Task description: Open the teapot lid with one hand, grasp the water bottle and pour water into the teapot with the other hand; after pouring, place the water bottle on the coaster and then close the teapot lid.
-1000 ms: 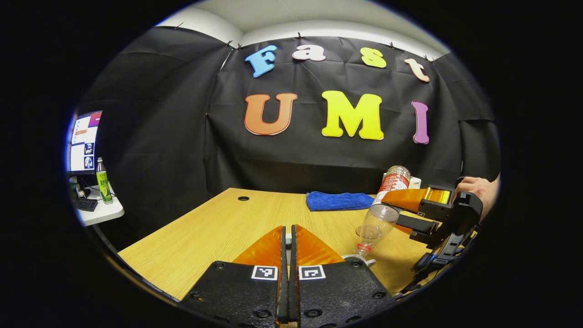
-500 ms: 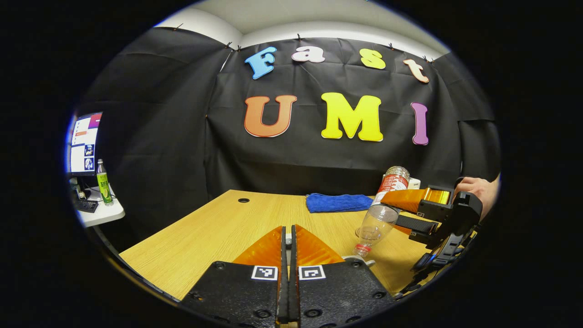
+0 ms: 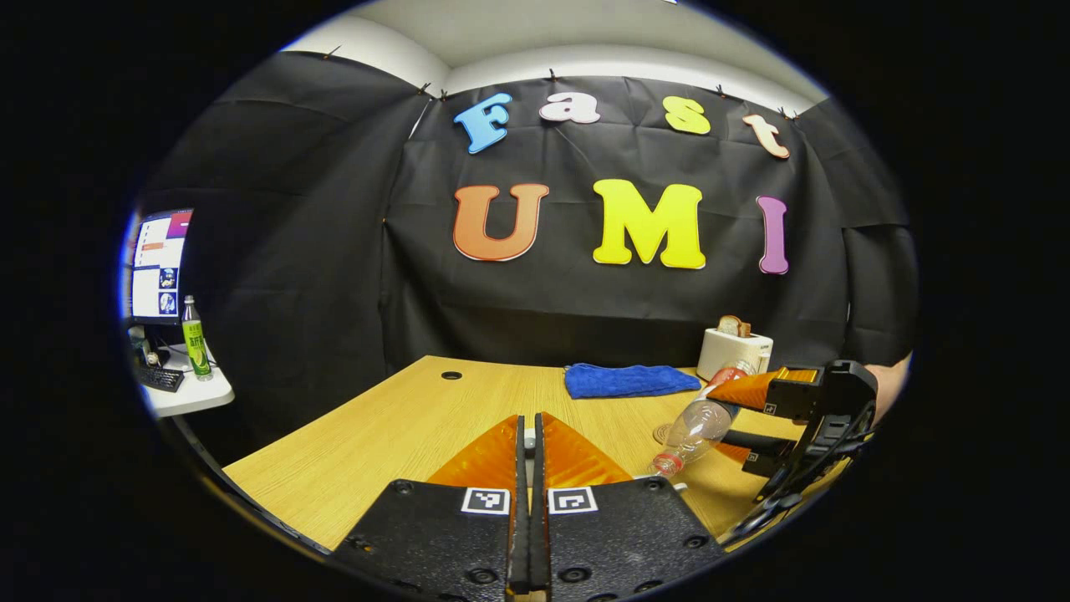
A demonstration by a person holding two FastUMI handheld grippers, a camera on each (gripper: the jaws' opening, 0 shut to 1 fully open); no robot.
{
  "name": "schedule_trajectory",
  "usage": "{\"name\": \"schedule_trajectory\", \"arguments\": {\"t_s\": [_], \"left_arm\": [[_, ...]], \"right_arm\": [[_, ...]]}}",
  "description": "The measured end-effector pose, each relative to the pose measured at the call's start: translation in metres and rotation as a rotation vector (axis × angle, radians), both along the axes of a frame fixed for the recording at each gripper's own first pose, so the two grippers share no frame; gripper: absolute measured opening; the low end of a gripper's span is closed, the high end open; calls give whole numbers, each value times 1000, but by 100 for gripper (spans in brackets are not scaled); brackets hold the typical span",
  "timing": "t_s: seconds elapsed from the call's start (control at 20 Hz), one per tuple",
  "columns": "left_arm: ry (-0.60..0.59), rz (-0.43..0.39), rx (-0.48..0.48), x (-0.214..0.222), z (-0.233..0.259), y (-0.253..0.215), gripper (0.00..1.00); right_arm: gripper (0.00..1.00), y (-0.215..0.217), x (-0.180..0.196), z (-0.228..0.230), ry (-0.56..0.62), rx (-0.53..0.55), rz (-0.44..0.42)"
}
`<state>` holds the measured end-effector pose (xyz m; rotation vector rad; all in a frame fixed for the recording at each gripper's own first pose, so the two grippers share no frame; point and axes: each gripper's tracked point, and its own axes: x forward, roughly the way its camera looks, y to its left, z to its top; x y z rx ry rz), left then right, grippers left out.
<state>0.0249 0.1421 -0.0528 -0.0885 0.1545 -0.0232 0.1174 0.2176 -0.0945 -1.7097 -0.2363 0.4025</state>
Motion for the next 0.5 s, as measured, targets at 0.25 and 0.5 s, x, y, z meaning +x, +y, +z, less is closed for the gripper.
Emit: {"name": "schedule_trajectory", "arguments": {"t_s": [0.25, 0.5], "left_arm": [[-8, -7, -4, 0, 2, -4, 3], [4, -18, -5, 4, -5, -9, 3]], "right_arm": [[69, -6, -8, -16, 238, 309, -95], [72, -3, -21, 0, 463, 712, -157]]}}
